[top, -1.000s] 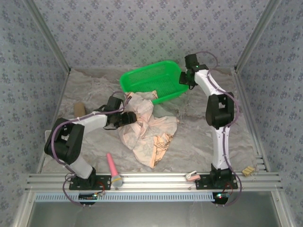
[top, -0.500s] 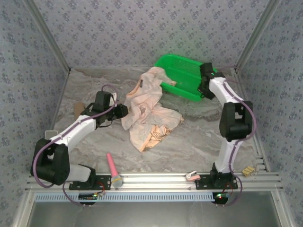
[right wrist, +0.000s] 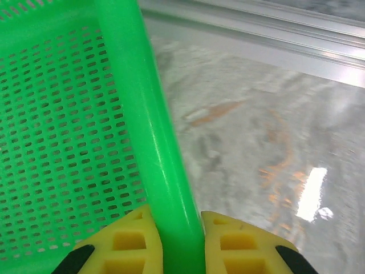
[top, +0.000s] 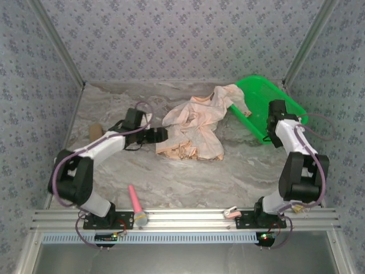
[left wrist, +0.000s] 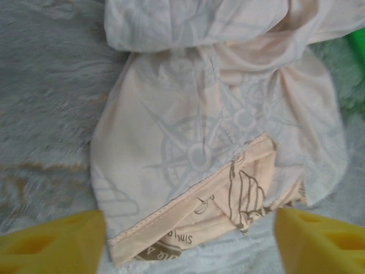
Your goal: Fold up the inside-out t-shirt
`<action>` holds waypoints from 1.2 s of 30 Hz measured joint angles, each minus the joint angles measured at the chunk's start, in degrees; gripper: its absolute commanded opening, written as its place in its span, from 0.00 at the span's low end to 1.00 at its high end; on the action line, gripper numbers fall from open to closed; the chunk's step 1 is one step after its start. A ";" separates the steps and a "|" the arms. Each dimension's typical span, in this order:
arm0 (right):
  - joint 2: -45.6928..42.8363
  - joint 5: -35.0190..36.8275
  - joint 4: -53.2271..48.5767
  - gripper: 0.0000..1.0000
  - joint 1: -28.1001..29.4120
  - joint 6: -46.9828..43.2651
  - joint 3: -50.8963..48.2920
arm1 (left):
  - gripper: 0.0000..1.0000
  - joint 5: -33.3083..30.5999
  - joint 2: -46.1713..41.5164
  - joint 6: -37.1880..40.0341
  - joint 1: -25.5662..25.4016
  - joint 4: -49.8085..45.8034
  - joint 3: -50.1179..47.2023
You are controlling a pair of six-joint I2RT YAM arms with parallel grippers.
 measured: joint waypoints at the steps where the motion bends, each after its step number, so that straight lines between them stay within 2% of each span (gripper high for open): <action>1: -1.60 0.28 -0.07 0.10 -0.24 1.51 -1.38 | 1.00 -1.14 2.03 0.35 -1.44 0.07 1.70; 4: -5.55 0.37 -0.55 0.10 -2.03 6.14 -5.55 | 1.00 -5.42 9.46 1.29 -5.64 0.61 8.94; 7: -5.81 0.39 -0.50 0.09 -3.37 9.64 -7.04 | 1.00 -10.88 18.47 1.86 -8.17 0.66 17.73; 9: -5.70 0.42 -0.20 0.08 -3.52 11.23 -7.04 | 0.94 -14.99 23.98 2.45 -9.16 0.42 22.27; 10: -5.70 0.48 0.00 0.08 -3.52 11.93 -7.04 | 0.86 -17.05 26.97 2.97 -9.66 -0.42 24.63; 12: -5.68 0.48 0.11 0.08 -3.45 12.90 -7.04 | 0.58 -22.03 31.74 4.17 -10.58 -2.71 28.46; 13: -5.64 0.50 0.11 0.08 -3.48 13.25 -7.04 | 0.48 -23.50 32.17 4.33 -10.69 -4.70 29.92; 14: -5.60 0.50 0.11 0.08 -3.50 13.64 -7.06 | 0.38 -23.54 32.22 4.44 -10.80 -5.27 30.75; 15: -5.60 0.50 0.11 0.08 -3.54 14.01 -7.08 | 0.22 -23.56 32.63 4.59 -11.06 -4.81 31.12; 17: -5.60 0.46 0.22 0.08 -3.85 14.27 -7.15 | 0.00 -23.47 32.87 5.27 -11.61 -3.67 30.16; 21: -5.60 0.24 0.50 0.08 -4.79 14.43 -7.56 | 0.00 -22.38 29.68 6.71 -11.98 -0.92 25.29; 25: -5.53 -0.09 1.20 0.07 -6.45 14.12 -7.61 | 0.00 -20.81 21.46 7.04 -10.62 -2.82 18.05; 28: -4.48 -1.05 2.01 0.07 -7.93 13.25 -7.54 | 0.00 -19.65 10.80 6.23 -7.74 -8.15 15.32; 31: -2.49 -2.47 2.43 0.06 -8.79 12.41 -6.78 | 0.00 -21.88 -3.39 6.32 -6.47 -13.16 14.58; 36: -0.07 -3.43 3.04 0.06 -8.66 13.16 -4.44 | 0.00 -21.57 -25.77 6.45 -4.35 -14.27 8.68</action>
